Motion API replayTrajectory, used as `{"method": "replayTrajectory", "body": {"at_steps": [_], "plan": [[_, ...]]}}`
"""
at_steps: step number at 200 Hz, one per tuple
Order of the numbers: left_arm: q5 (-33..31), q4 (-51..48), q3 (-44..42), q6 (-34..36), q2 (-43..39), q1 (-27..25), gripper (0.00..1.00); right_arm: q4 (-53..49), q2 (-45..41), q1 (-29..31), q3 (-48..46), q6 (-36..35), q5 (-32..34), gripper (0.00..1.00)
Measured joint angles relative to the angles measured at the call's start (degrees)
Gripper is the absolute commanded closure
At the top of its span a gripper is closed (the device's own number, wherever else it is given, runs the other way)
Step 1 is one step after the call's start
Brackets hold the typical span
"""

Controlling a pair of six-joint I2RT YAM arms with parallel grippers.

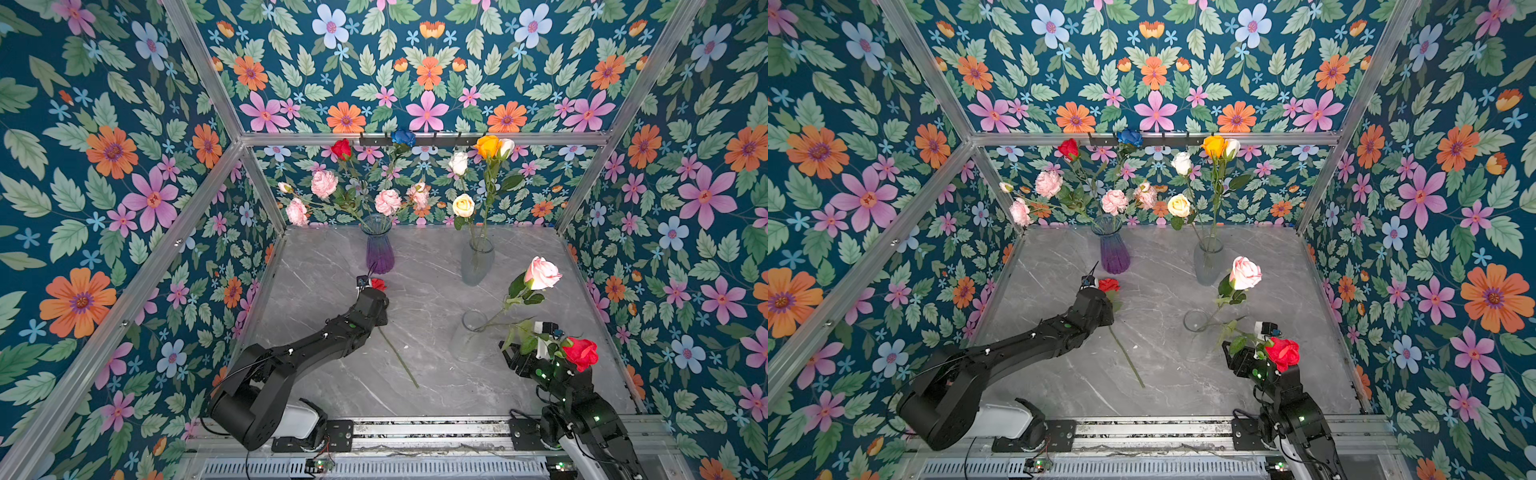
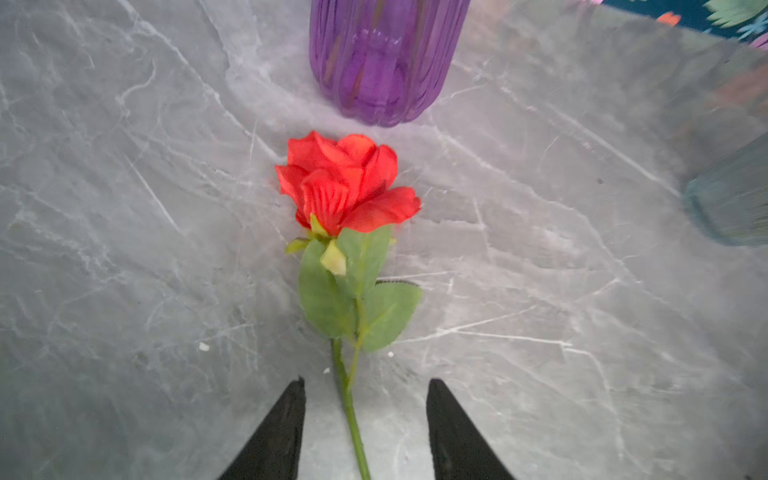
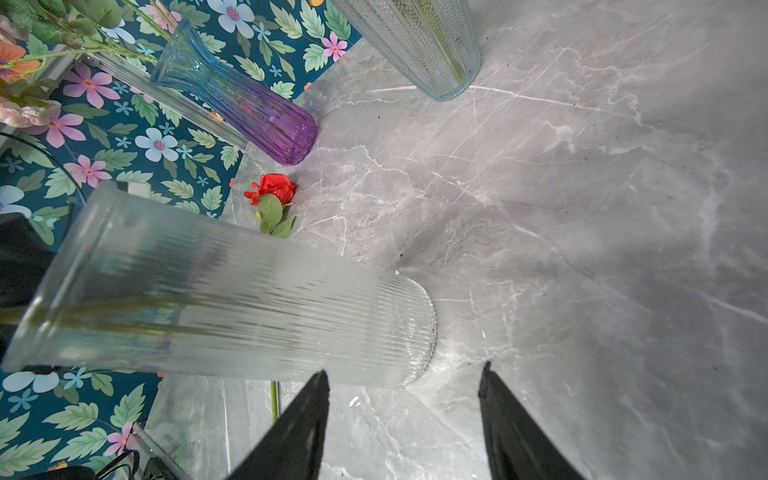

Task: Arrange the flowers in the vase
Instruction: 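Move the left gripper to the red rose by the purple vase and grip its stem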

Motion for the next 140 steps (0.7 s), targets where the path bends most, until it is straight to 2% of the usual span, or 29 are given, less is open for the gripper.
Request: {"method": "replayTrajectory", "body": {"at_steps": [54,120,131,140], "plan": [[-0.6,-1.5,1.0,-0.2,6.6,0.9,0.50,0.0,0.0,0.0,0.0,0.0,0.0,0.41],[-4.4,-5.1,4.2,-1.1,12.3,1.2,0.53,0.0,0.0,0.0,0.0,0.0,0.0,0.41],[-4.8,-5.0,4.2,-1.1,12.5,1.1,0.57,0.0,0.0,0.0,0.0,0.0,0.0,0.41],[-5.2,-4.8,4.3,-1.2,12.8,1.1,0.64,0.0,0.0,0.0,0.0,0.0,0.0,0.41]]}}
